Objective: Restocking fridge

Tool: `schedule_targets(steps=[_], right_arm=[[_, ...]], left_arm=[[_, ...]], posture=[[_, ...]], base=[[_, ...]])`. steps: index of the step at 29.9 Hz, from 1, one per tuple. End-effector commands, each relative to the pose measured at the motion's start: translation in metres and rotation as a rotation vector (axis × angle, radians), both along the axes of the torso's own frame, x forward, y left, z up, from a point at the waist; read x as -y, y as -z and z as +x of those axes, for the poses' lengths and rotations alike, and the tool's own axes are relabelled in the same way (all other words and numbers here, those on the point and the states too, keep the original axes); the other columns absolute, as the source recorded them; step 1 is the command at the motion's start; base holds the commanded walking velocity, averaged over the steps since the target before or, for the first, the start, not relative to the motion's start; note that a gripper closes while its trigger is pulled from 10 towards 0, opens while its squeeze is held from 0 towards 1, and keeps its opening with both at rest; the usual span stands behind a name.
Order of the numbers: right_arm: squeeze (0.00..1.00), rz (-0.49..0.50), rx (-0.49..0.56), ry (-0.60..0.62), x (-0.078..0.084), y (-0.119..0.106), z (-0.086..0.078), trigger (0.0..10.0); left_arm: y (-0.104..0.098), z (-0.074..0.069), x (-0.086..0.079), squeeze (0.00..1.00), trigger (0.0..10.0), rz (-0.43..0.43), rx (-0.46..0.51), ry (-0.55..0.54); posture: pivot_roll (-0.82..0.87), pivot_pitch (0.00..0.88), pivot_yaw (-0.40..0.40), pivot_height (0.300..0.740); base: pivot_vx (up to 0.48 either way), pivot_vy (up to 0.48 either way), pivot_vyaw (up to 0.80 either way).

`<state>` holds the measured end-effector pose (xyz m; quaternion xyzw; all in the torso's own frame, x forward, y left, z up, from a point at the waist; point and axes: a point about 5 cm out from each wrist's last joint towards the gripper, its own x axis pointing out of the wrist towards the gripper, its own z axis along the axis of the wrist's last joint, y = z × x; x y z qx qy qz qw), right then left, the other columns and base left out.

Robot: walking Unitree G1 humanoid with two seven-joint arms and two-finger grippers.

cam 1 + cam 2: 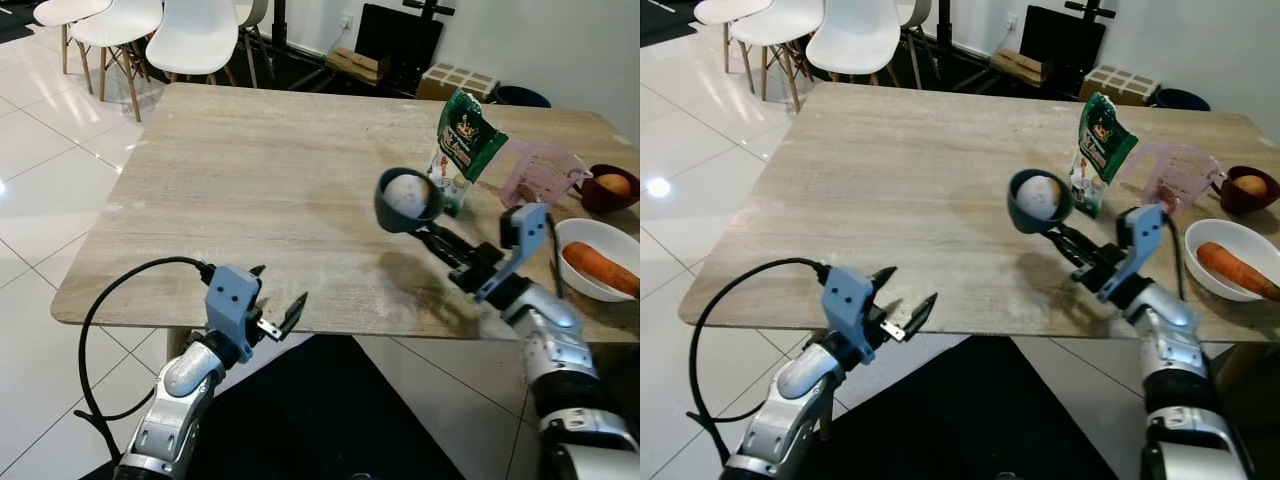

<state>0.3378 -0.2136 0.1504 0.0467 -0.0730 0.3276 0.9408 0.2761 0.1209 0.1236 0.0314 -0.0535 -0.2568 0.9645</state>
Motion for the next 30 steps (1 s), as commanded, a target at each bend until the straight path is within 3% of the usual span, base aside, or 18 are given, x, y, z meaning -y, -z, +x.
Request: schedule_targets(steps=[1,16,30], right_arm=[[0.0,0.012,0.03,-0.026,-0.005,-0.009,0.0,10.0],[0.0,0.014,0.009,-0.054,-0.024,-0.007,0.001,10.0],[0.0,0.01,-0.011,-0.003,-0.022,-0.001,0.001,10.0]], left_arm=[[0.005,-0.001,-0.001,0.0,10.0,0.004,-0.02,-0.026],[0.001,0.002,-0.005,0.0,10.0,-0.028,-0.024,-0.061],[0.0,0.004,-0.004,0.0,10.0,-0.033,-0.029,-0.055]], posture=[[-0.07,0.115,-0.061,0.736],[-0.06,0.117,-0.06,0.736],[-0.06,0.115,-0.055,0.736]], base=[[0.0,0.0,0.0],[0.0,0.0,0.0],[-0.345,0.0,0.0]])
